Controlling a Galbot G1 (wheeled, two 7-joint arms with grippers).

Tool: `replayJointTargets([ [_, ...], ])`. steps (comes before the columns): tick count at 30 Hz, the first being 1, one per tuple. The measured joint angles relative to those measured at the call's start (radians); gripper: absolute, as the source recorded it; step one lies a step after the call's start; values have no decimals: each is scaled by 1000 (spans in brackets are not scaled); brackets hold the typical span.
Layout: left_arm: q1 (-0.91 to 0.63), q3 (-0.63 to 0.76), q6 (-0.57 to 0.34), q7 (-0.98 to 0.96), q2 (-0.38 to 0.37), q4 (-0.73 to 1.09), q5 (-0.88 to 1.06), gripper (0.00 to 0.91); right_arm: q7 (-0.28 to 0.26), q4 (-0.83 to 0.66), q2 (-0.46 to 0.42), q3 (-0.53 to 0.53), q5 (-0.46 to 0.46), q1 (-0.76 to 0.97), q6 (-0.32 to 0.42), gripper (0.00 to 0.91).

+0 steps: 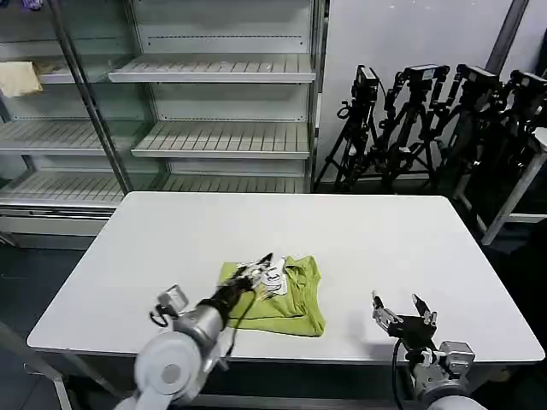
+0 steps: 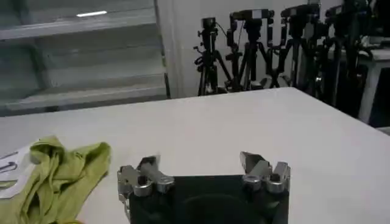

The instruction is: Fold and organize the clothes.

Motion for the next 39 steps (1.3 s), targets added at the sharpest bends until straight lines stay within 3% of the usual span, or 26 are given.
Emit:
replayJointTargets([
  [6, 59, -80, 37, 16, 70, -5, 25, 907, 0, 11, -1, -2, -5, -10, 0, 907],
  [11, 73, -99, 67, 28, 86, 6, 29, 907, 0, 25, -1, 6, -9, -21, -1, 907],
  [33, 8, -78, 91, 63, 19, 146, -98, 907, 3, 99, 7, 52, -14, -91, -7, 907],
  [34, 5, -78, 90, 64, 17, 150, -104, 816, 3, 102, 8, 56, -14, -94, -7, 907],
  [35, 2, -78, 89, 67, 16, 155, -112, 786, 3, 106, 8, 59, -14, -98, -7, 907],
  [39, -11, -79, 89, 75, 18, 174, -129, 776, 2, 119, 10, 69, -14, -110, -7, 907],
])
